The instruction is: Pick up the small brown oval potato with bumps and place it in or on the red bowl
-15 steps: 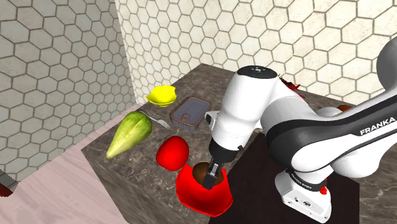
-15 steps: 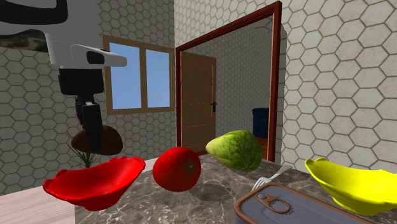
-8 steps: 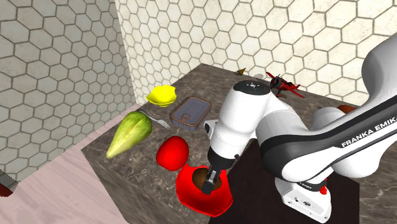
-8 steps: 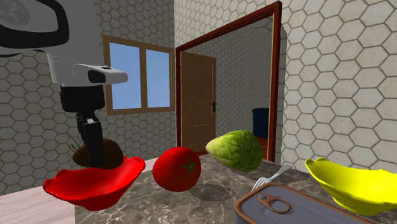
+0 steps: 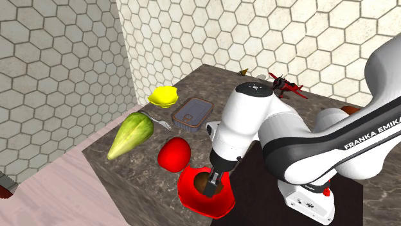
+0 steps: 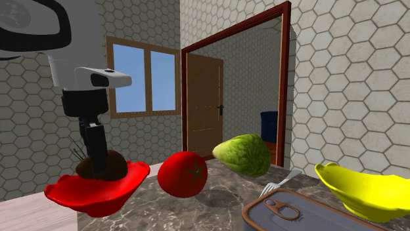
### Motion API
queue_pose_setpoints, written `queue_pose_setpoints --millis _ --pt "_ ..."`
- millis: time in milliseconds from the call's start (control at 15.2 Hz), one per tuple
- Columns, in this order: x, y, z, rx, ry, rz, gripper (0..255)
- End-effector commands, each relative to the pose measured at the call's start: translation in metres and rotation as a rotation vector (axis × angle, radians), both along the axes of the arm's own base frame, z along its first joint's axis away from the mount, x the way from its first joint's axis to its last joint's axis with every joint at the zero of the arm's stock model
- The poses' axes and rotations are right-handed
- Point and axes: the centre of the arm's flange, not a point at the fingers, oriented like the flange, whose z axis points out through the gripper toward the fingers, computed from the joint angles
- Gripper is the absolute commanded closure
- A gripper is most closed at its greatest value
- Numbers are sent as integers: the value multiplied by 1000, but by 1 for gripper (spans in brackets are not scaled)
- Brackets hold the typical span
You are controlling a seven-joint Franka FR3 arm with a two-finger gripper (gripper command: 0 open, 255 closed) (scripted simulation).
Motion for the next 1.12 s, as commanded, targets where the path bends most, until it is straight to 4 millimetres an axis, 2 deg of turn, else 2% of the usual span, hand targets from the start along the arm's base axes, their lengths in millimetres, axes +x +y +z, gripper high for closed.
queue_pose_setpoints --millis 0,264,528,1056 --pt "0 0 0 0 0 0 0" --pt "0 0 0 0 0 0 0" --pt "-3 -7 49 0 0 0 0" --pt "-3 -7 49 0 0 0 0"
